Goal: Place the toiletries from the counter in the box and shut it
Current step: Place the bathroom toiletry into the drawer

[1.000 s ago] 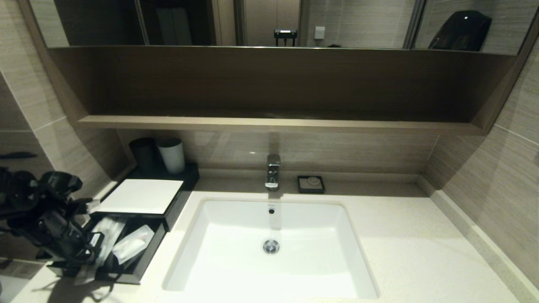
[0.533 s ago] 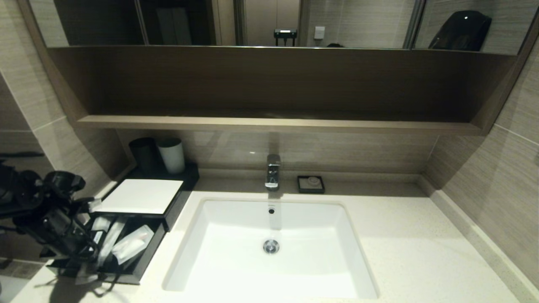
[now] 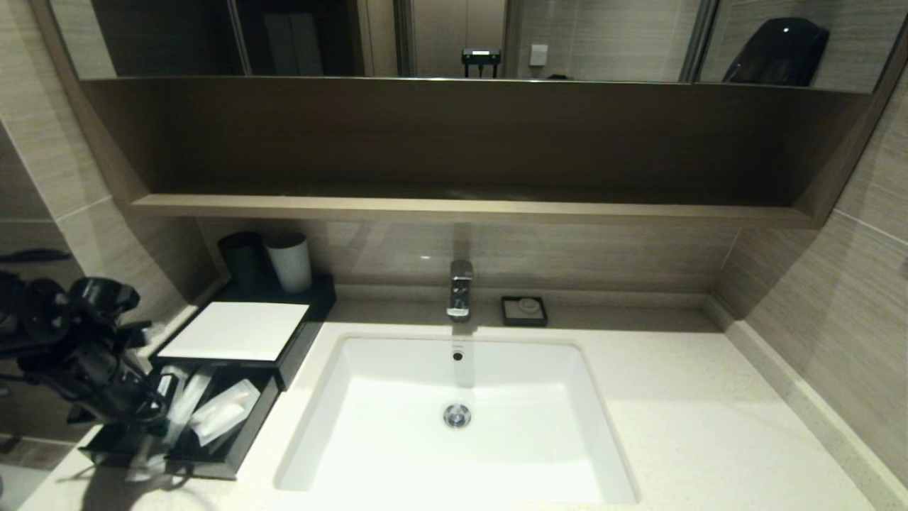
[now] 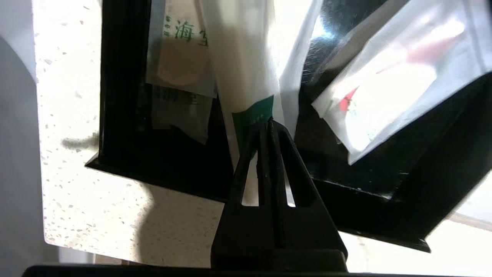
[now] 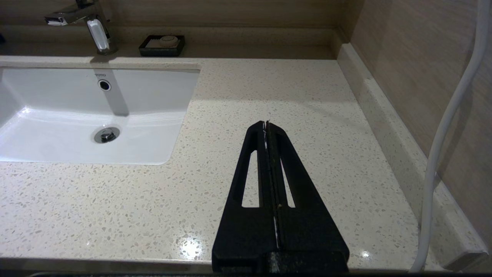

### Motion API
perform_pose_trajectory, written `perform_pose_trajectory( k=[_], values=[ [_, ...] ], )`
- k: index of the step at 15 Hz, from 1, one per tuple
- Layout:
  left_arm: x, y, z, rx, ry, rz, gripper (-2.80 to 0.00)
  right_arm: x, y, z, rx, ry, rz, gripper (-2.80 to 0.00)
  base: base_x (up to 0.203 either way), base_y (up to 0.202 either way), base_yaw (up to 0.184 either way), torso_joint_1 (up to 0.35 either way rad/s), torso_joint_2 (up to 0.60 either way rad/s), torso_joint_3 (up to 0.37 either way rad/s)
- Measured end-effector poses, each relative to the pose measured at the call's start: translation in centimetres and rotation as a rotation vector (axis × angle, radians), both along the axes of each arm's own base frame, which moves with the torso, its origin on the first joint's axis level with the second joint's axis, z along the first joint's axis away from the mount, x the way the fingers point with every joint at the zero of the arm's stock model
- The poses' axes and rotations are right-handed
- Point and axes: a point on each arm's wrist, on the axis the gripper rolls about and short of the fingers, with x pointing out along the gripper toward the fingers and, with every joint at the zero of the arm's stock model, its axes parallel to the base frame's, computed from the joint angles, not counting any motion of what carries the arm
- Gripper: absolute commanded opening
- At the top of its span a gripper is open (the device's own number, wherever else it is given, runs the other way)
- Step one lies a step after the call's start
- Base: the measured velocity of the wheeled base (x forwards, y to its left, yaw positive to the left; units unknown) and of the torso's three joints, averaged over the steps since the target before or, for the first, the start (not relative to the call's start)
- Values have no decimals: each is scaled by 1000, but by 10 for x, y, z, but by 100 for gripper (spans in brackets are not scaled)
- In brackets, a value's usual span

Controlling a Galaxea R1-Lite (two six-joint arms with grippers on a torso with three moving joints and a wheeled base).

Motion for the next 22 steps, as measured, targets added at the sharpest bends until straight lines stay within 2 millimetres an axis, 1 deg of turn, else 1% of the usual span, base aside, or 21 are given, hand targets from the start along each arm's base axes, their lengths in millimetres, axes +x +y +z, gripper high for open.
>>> perform_pose_trajectory(
  k=[2,7,11,16,17,22],
  values=[
    [-2,-1,8,-10,-25,9,-280,0,0,0,0,0,0,-280,0,0,0,0,0,0],
    [-6,-3,26,-31,-79,102,-280,0,0,0,0,1,0,-280,0,0,0,0,0,0],
    [-5,-2,31,-32,-98,126,-280,0,0,0,0,0,0,-280,0,0,0,0,0,0],
    [-3,-1,28,-30,-89,132,-280,0,0,0,0,0,0,-280,0,0,0,0,0,0],
    [-3,0,27,-29,-86,134,0,0,0,0,0,0,0,-280,0,0,0,0,0,0],
    [0,4,22,-30,-74,146,0,0,0,0,0,0,0,-280,0,0,0,0,0,0]
  ],
)
